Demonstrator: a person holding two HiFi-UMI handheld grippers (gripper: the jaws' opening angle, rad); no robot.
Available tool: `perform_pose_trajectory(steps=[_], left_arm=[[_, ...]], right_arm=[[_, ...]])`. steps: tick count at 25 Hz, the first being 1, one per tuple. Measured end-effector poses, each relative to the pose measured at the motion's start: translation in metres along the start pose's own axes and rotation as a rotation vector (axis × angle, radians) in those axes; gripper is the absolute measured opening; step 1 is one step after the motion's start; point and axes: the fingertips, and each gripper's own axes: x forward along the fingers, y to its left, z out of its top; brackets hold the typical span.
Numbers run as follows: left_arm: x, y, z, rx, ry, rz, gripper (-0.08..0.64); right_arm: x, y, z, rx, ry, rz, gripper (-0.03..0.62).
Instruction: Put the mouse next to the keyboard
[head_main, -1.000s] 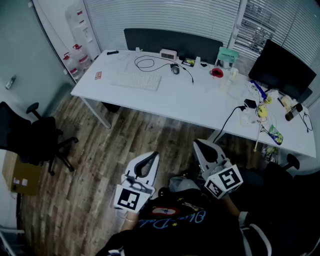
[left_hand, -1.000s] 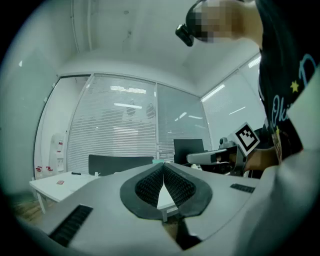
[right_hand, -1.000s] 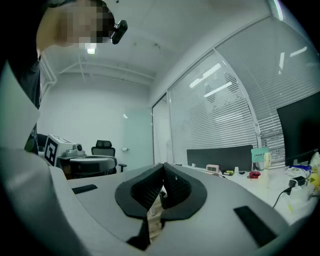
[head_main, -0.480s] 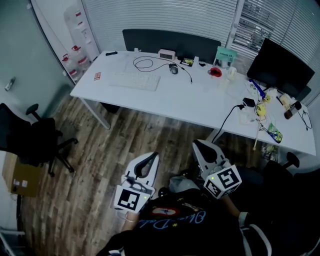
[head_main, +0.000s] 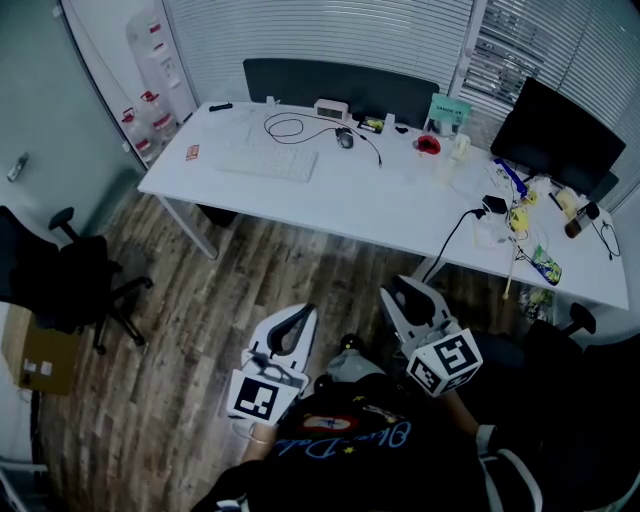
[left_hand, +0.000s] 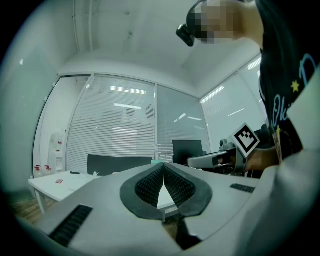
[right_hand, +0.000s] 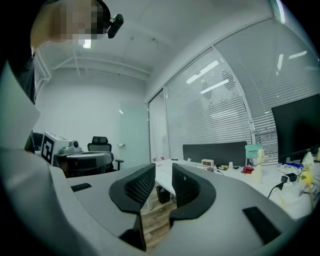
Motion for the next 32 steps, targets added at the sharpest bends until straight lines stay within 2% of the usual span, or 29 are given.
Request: perform_pose_trajectory(steps=[10,21,32], left_arm=[[0.006,0.013,-0.009,-0.024,0.027,-0.009,0.003],[0.064,0.029,-0.017,-0.041,0.058,-0.077,0.003],[0.146,0.086,-0.021,-0.014,0.083,-0.050,0.003]], right_arm=[[0.011,-0.009,-0.003,0.026,0.015,-0.032,0.123],[0.029,-0.056,-0.001,0.067,0.012,-0.091,0.127],[0.115,-0.123,0.001,0.085,0.002,-0.039,0.141]])
